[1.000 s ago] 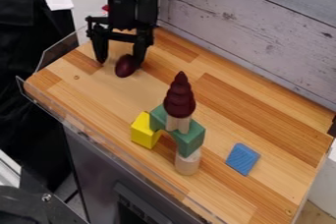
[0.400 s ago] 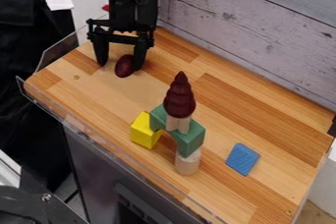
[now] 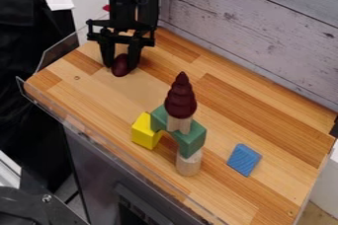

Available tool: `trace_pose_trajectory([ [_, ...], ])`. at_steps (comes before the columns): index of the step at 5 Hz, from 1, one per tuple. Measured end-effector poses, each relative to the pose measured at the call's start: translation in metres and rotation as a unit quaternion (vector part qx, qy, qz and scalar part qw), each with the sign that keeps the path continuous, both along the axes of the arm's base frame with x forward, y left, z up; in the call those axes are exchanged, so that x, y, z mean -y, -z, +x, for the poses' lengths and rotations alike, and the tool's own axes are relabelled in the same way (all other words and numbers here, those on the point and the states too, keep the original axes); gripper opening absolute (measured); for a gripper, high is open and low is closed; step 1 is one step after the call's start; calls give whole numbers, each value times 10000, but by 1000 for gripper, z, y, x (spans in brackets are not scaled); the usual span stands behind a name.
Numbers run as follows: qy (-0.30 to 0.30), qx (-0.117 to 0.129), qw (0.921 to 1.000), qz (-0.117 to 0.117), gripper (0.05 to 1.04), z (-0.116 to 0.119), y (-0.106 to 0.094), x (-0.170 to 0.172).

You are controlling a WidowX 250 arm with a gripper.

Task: Move the red oval object on the right side of the table

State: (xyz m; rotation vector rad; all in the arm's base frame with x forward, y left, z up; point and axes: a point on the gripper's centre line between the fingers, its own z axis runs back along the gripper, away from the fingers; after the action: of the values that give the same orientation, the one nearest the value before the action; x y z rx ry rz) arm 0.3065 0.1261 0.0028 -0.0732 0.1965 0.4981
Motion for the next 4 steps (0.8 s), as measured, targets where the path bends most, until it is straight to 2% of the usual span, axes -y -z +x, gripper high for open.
trace_pose_trajectory([
  [1,-13,16,10000,-36,531,-2,-1,2],
  [2,96,-101,9999,-35,531,-6,-3,7],
  [3,95,227,9997,-39,531,-4,-41,15],
  [4,201,563,9980,225,531,-6,-93,27],
])
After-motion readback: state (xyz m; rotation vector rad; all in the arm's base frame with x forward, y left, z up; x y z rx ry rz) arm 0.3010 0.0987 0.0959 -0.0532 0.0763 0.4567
